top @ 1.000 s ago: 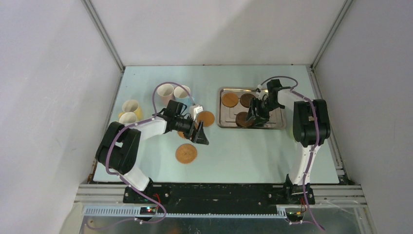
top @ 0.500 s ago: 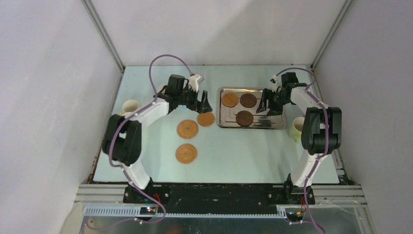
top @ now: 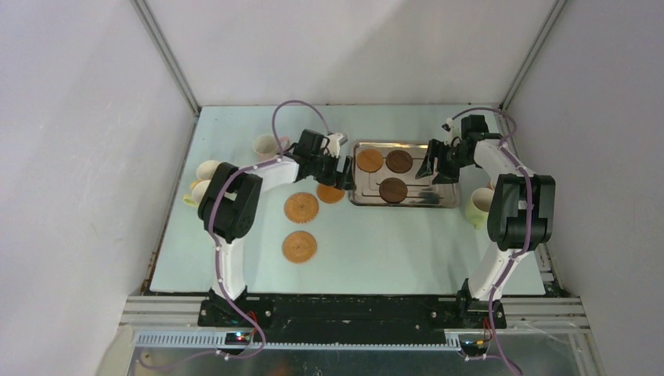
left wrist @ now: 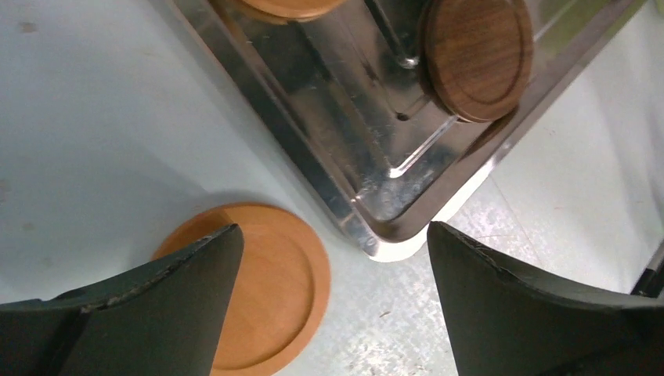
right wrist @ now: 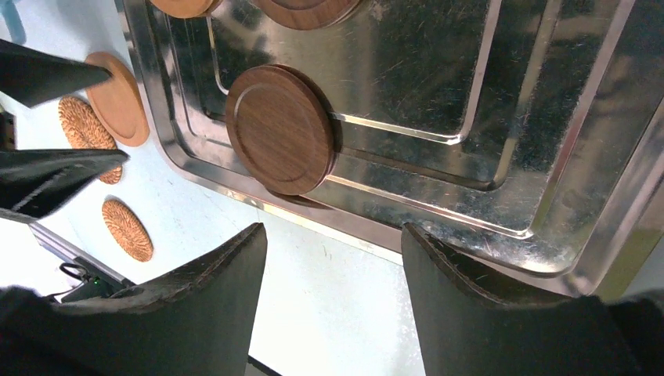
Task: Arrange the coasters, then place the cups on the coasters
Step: Place the coaster on the tray, then move the coaster to the center of the board.
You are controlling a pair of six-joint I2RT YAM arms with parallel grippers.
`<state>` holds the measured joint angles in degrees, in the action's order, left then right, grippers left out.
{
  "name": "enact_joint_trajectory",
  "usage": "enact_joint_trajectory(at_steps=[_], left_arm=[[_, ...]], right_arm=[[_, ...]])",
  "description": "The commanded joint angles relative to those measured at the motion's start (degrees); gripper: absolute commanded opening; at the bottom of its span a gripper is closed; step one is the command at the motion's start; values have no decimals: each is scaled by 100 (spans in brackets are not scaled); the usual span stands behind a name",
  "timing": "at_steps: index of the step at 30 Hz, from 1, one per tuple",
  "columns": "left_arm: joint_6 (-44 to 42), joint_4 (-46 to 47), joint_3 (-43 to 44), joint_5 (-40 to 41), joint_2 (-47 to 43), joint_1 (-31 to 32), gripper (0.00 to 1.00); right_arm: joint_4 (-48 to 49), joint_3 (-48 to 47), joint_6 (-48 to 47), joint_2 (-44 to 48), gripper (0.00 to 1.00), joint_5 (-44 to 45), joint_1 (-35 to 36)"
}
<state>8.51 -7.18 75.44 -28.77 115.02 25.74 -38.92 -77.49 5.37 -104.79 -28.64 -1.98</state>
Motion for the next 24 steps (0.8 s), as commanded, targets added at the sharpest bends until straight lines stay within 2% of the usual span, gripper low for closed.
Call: enact_joint_trajectory(at_steps=[1, 9, 16, 24], left_arm=[[25, -167, -59, 285, 135, 72, 98], [-15, 255, -672, 480, -410, 41, 98], [-170, 216, -630, 517, -758, 2, 98], [-670, -469, -631, 180, -626, 195, 98]], right_arm=[[27, -183, -10, 259, 68, -176, -13], [42, -160, 25, 226, 69, -203, -22], [41, -153, 29, 225, 69, -224, -22], [41, -161, 26, 184, 69, -284, -39]])
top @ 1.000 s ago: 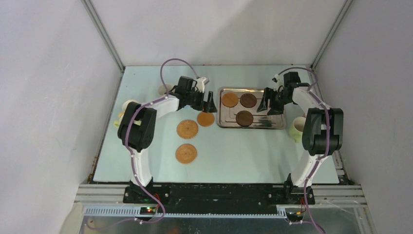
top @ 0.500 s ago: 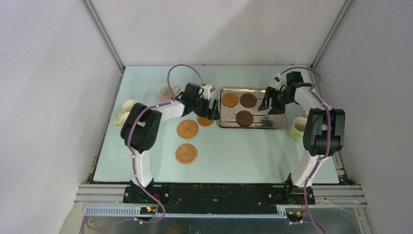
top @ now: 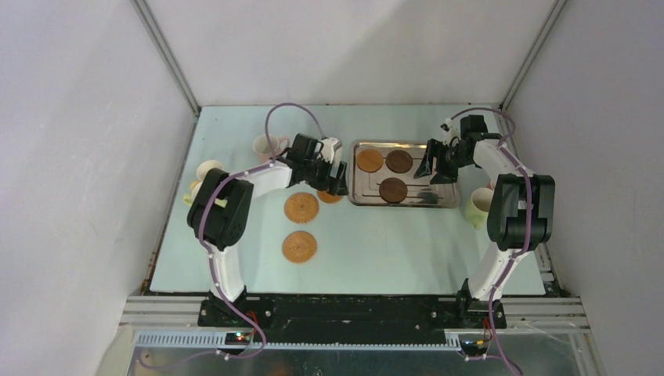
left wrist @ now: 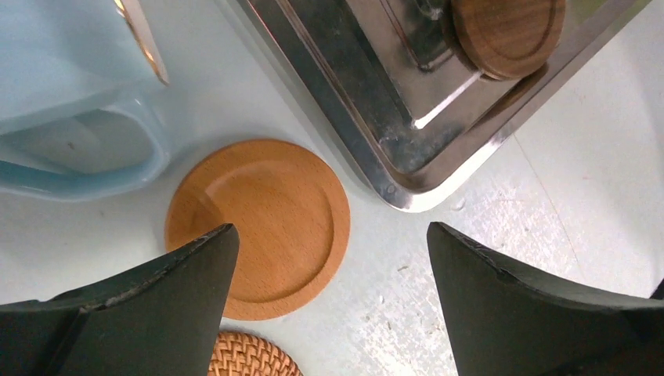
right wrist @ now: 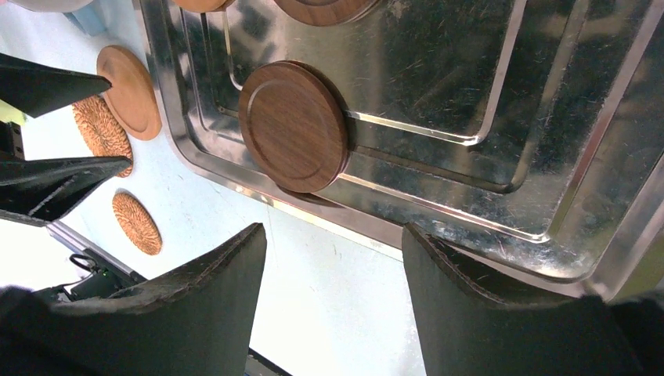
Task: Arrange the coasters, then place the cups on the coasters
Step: Move the coaster to the center of the board.
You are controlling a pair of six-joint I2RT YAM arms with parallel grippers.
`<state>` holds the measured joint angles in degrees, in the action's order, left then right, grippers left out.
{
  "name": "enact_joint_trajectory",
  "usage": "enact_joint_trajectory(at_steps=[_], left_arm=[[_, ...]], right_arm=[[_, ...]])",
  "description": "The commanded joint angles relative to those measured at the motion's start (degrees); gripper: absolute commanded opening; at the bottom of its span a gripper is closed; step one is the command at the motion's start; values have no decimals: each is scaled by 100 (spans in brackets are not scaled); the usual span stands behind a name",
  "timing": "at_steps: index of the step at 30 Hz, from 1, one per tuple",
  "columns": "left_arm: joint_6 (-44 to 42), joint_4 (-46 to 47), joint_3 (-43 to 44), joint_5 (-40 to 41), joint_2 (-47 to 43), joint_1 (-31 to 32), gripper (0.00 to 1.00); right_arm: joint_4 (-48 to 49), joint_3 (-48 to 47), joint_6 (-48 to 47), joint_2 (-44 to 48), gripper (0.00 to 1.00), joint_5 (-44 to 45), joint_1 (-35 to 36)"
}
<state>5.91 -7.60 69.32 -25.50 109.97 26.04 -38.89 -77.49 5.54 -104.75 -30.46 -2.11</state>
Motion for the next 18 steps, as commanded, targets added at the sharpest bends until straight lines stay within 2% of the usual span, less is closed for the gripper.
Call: enact_joint_trajectory(at_steps=[1, 6, 8, 11, 18], left_arm=[[-452, -524, -61, -148, -84, 213, 98], [-676, -866, -197, -375, 195, 568, 98], [-699, -1021, -247, -727, 236, 608, 98], [-936, -1202, -447, -1357, 85, 701, 98], [-1806, -1948, -825, -1737, -313, 1318, 98]], right_arm=[[40, -154, 8, 172, 69, -114, -26], [40, -157, 8, 145, 69, -125, -34], [40, -156, 11, 144, 69, -119, -42], [40, -153, 7, 122, 69, -119, -59], [45, -158, -14, 15, 69, -335, -75]])
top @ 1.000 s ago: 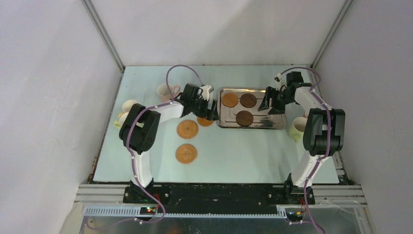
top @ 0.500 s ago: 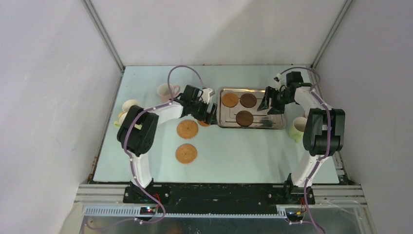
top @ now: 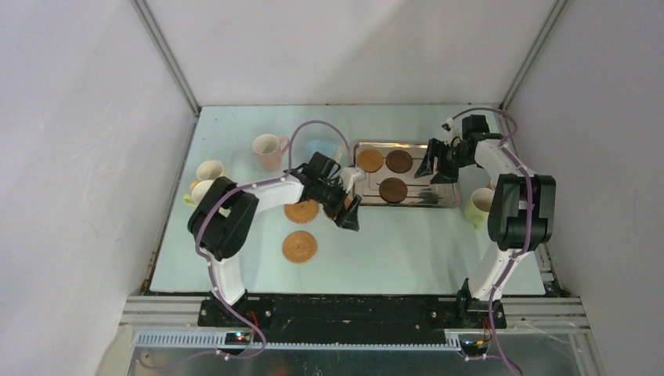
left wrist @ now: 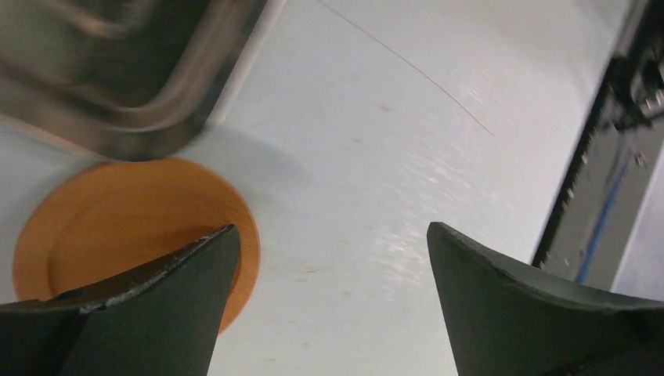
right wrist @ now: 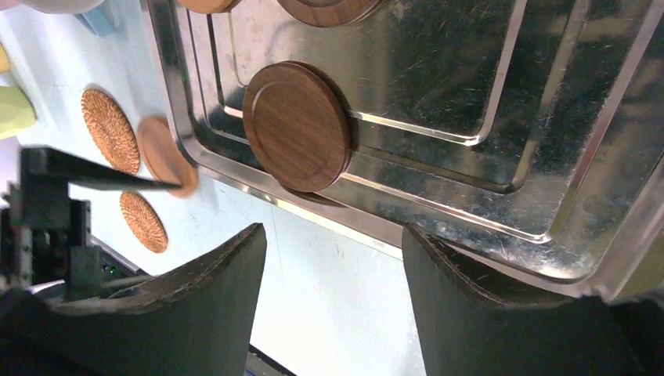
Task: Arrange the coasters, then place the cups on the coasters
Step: Move the coaster to the center of the board, then pick up the coaster from the center of the board.
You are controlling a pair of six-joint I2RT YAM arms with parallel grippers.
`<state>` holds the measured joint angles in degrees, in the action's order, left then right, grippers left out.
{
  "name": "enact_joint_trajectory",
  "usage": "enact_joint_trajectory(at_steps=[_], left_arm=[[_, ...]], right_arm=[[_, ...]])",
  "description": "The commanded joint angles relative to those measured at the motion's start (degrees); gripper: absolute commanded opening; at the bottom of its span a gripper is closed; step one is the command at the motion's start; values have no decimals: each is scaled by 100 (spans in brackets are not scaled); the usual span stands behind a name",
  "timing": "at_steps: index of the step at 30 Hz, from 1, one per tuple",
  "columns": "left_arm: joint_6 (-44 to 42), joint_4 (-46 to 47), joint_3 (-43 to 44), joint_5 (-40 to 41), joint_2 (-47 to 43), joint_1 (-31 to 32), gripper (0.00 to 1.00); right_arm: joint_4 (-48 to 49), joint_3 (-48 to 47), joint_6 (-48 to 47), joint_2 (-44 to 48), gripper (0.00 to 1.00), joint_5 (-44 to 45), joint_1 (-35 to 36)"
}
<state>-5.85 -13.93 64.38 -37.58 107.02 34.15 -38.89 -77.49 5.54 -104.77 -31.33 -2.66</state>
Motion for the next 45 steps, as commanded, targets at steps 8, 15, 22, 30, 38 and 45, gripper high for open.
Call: enact_joint_trajectory(at_steps=[8, 15, 22, 30, 38, 45], left_arm=[[-1121, -1804, -327, -801, 66, 1149, 98], [-1119, -1659, -38, -1248, -492, 1195, 98], [-1183, -1950, -235, -1290, -1152, 548, 98], [-1627, -2649, -503, -1704, -674, 583, 98], [-942, -1863, -696, -1079, -439, 868, 98], [-443, -1196, -810, -563, -379, 887, 98]], right_arm=[[-25, -177, -225, -174, 69, -1036, 163], [-635, -530, -880, -684, 70, -1334, 1164], [-1416, -907, -1478, -1477, 70, -1683, 1882], [-1850, -1082, -1931, -1869, 71, -1745, 2408], [-1946, -1105, -2092, -2098, 71, -1778, 2492], [-1988, -1075, -2211, -2231, 71, -2136, 2592]])
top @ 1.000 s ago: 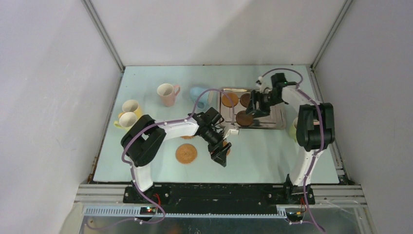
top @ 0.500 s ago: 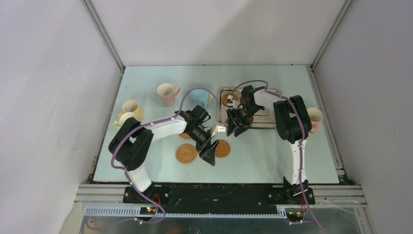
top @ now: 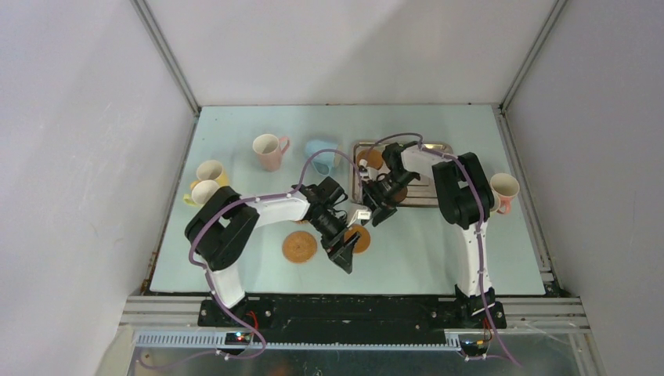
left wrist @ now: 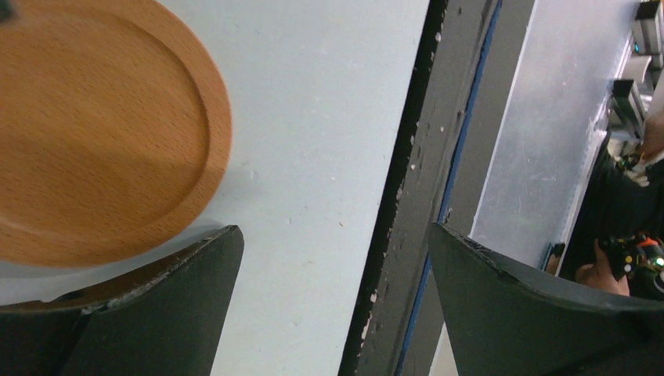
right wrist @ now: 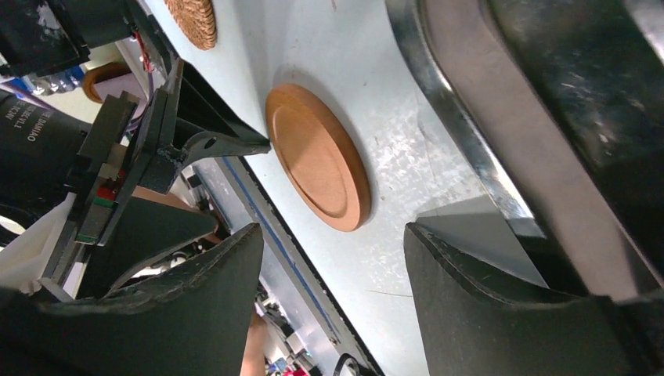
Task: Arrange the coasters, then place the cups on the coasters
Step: Pick up the coaster from the center of the board.
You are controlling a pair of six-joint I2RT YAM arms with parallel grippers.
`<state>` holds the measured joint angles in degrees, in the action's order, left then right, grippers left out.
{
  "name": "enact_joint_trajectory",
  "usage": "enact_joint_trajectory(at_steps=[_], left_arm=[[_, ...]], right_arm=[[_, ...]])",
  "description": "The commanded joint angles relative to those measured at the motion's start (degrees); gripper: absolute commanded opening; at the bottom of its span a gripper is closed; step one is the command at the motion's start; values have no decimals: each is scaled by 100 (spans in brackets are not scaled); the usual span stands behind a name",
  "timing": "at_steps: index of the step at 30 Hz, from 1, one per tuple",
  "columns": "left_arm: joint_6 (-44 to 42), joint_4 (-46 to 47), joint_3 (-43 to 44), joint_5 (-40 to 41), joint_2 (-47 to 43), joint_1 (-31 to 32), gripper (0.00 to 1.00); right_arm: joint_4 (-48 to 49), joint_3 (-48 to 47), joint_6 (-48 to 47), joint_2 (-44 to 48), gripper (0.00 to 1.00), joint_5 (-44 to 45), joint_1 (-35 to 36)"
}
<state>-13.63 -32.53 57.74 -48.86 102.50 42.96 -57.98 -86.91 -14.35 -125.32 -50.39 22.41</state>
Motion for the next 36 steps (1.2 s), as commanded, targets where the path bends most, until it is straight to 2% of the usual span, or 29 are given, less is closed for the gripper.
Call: enact_joint_trajectory(at_steps=[1, 16, 21, 27, 36], left_arm=[[412, 719, -151, 579, 72, 3, 98], [660, 1138, -117, 836, 373, 8, 98], [669, 1204, -150, 916, 355, 7, 98], [685, 1225, -169, 982, 323, 4, 98], [687, 1238, -183, 993, 294, -5, 98]], right_arm=[[-81, -129, -229, -219, 72, -280, 100], [-435, -237, -502, -515, 72, -1172, 265], [-1272, -464, -1225, -571, 69, -2051, 183], [-2266, -636, -2301, -547, 65, -2601, 192], [-2291, -568, -2404, -597, 58, -2489, 262]])
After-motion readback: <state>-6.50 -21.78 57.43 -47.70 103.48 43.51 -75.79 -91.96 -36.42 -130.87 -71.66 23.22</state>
